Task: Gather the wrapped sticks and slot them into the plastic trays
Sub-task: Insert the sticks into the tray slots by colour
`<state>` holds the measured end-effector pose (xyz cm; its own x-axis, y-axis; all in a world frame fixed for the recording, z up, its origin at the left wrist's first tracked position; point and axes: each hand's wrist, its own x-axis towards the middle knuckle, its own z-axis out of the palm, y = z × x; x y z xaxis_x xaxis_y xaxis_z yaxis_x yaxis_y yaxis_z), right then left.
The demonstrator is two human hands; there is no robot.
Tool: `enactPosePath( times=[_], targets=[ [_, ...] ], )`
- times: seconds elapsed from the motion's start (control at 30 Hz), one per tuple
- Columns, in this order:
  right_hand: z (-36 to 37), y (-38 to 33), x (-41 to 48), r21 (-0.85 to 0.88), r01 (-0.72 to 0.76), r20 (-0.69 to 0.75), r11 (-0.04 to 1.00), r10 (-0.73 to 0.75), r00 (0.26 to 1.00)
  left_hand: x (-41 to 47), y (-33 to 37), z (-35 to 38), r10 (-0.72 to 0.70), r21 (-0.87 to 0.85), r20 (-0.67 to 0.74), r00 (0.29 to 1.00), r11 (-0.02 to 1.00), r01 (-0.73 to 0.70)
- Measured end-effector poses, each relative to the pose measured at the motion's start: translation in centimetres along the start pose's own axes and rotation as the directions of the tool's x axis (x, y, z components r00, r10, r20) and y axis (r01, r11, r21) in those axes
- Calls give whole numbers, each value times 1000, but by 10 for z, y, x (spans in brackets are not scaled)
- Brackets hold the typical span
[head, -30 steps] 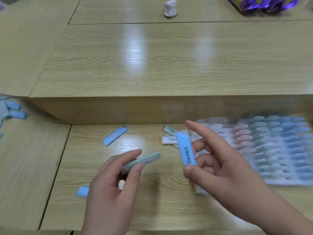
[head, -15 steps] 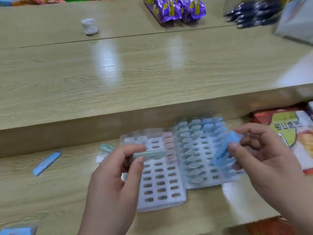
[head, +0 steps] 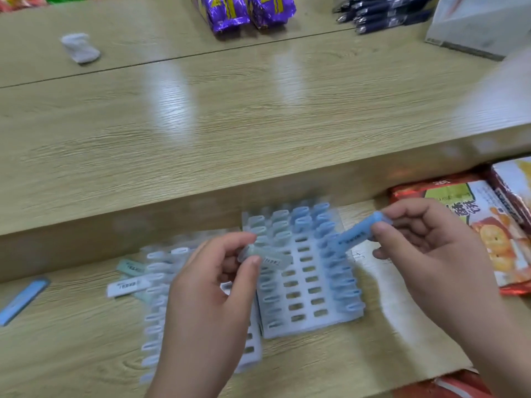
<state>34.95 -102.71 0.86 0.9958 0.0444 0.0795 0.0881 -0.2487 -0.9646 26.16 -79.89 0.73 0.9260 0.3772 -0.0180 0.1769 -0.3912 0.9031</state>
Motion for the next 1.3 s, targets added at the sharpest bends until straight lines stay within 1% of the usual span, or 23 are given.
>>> enactPosePath(
  times=[0.1, 0.17, 0.2, 0.3, 0.37, 0.43, 0.6, 0.77, 0.87, 0.97, 1.0, 1.1, 1.2, 1.23, 1.3],
  targets=[
    [8, 5, 6, 30, 22, 25, 999, -23, 999, 1, 2, 6, 2, 12, -7, 1000, 1000, -2],
    [19, 9, 13, 19, 56, 71, 998, -57, 996, 4, 2, 11, 17, 39, -16, 1000, 999, -16],
    [25, 11, 16, -18, 82, 97, 996, -80, 992, 6, 2, 14, 27, 61, -21, 999, 998, -26],
    [36, 13, 24, -223, 176, 184, 959, -136, 973, 12, 4, 21, 79, 128, -31, 996, 989, -74],
    [39, 14, 27, -359, 255, 234, 898, -178, 956, 17, 5, 25, 117, 157, -39, 992, 982, -110],
    [42, 15, 29, -436, 316, 262, 843, -216, 940, 20, 3, 28, 145, 173, -40, 989, 975, -136],
    [37, 16, 35, -485, 433, 314, 759, -311, 897, 25, 0, 31, 215, 269, -8, 977, 941, -205],
    [30, 15, 37, -493, 513, 417, 703, -326, 848, 28, 1, 32, 248, 350, 50, 967, 903, -250],
    [29, 10, 40, -520, 569, 478, 637, -335, 812, 30, 2, 34, 295, 427, 71, 953, 854, -296],
    [35, 8, 39, -551, 638, 537, 538, -356, 765, 33, 5, 35, 305, 504, 56, 951, 813, -291],
    [37, 8, 37, -558, 642, 542, 526, -354, 762, 34, 5, 34, 310, 520, 53, 949, 803, -292],
    [39, 12, 33, -583, 616, 503, 530, -360, 786, 34, 3, 33, 358, 554, 79, 930, 760, -340],
    [39, 14, 32, -629, 622, 479, 466, -398, 783, 35, -2, 30, 418, 561, 110, 902, 723, -404],
    [39, 15, 31, -632, 618, 469, 468, -403, 786, 35, -4, 28, 437, 550, 122, 891, 718, -428],
    [39, 19, 29, -610, 591, 440, 529, -394, 807, 35, -9, 28, 456, 533, 142, 879, 712, -456]
  ],
)
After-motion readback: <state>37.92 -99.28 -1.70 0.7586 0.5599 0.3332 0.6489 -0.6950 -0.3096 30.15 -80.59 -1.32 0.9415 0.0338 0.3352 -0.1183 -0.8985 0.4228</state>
